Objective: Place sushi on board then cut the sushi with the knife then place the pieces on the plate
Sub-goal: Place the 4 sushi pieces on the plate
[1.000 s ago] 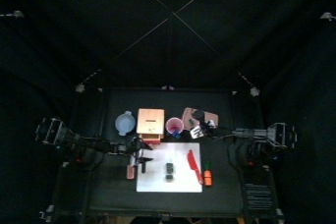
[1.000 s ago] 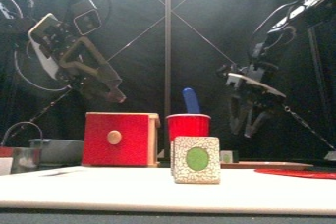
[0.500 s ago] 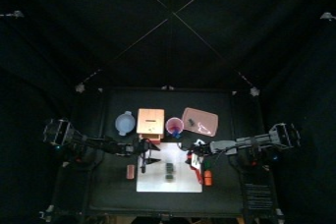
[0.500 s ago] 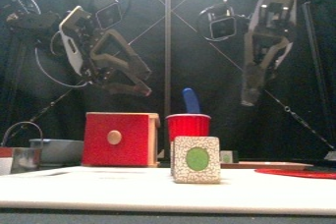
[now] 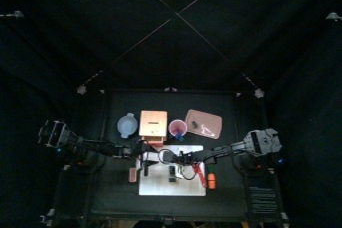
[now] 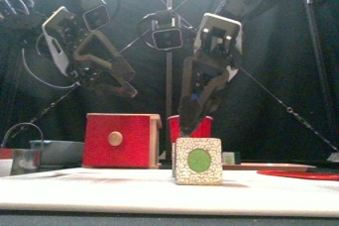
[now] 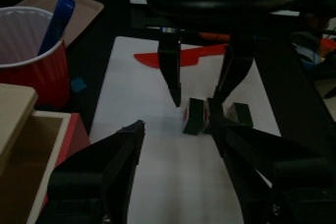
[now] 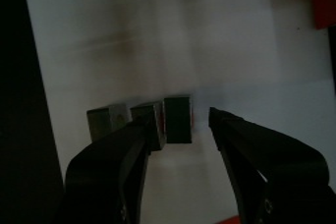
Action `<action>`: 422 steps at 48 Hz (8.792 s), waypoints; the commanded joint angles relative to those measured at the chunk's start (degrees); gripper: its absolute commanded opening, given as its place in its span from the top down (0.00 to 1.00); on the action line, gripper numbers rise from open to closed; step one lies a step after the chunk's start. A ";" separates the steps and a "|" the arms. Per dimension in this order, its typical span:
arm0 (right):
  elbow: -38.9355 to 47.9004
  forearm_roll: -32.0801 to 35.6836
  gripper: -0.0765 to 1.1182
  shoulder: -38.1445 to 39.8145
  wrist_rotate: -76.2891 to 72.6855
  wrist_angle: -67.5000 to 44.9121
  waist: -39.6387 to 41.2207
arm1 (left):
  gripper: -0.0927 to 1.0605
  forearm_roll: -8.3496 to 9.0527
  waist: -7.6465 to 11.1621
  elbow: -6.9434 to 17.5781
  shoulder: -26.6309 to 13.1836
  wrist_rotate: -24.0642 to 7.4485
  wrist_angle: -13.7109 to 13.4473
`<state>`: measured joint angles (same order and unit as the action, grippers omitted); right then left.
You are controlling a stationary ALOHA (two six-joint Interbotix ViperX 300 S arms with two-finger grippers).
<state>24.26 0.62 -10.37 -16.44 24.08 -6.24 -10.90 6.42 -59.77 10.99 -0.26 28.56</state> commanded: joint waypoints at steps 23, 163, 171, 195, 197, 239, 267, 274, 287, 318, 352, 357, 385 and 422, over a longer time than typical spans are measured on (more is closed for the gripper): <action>-0.88 0.00 0.44 1.49 -0.88 3.43 0.35 | 0.14 -2.02 0.09 -0.53 1.49 0.09 0.62; 3.87 25.93 0.25 2.64 -34.98 -5.36 -7.47 | 0.14 -1.93 0.00 1.23 1.32 0.00 0.62; 2.81 26.10 0.25 1.05 -34.98 -5.45 -7.38 | 0.14 -1.05 0.44 1.23 3.25 -0.26 0.53; 0.79 25.22 0.26 -0.26 -35.07 -4.83 -6.86 | 0.25 8.00 0.79 -5.98 19.69 -0.09 0.35; 0.79 24.96 0.26 -0.44 -35.07 -4.66 -6.94 | 0.25 8.09 0.79 -5.98 19.69 -0.09 0.26; 21.53 20.13 0.42 26.46 -35.86 15.82 14.77 | 0.25 6.77 0.62 -7.73 19.69 0.09 0.35; 24.35 23.91 0.36 21.01 -35.77 2.81 42.36 | 0.25 5.89 0.62 -9.23 19.69 0.26 0.26; 23.82 23.91 0.27 19.78 -35.77 2.64 42.71 | 0.25 5.80 0.70 -9.23 19.69 0.35 0.26; 23.82 22.24 0.26 26.89 -35.60 7.65 34.89 | 0.25 4.39 0.79 -9.32 19.69 0.35 0.18; -3.69 23.82 0.26 -0.09 -34.98 0.09 -12.39 | 0.26 1.85 0.70 -8.96 19.51 0.35 0.09; -3.69 23.03 0.42 4.75 -35.51 18.54 -10.90 | 0.26 0.26 0.88 -9.58 19.42 0.35 0.00; 0.35 22.85 0.42 10.63 -35.95 24.08 -8.61 | 0.26 0.18 0.79 -9.93 19.42 0.26 0.09; 27.95 30.15 0.42 34.19 -59.06 16.17 32.52 | 0.26 0.09 0.26 -11.07 19.42 0.09 0.00; 30.23 32.52 0.25 24.35 -60.91 8.44 39.29 | 0.26 0.26 1.67 -11.78 19.78 0.35 0.00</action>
<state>55.28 33.22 13.27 -77.26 31.90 32.70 -10.63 7.91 -72.16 30.59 0.00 28.30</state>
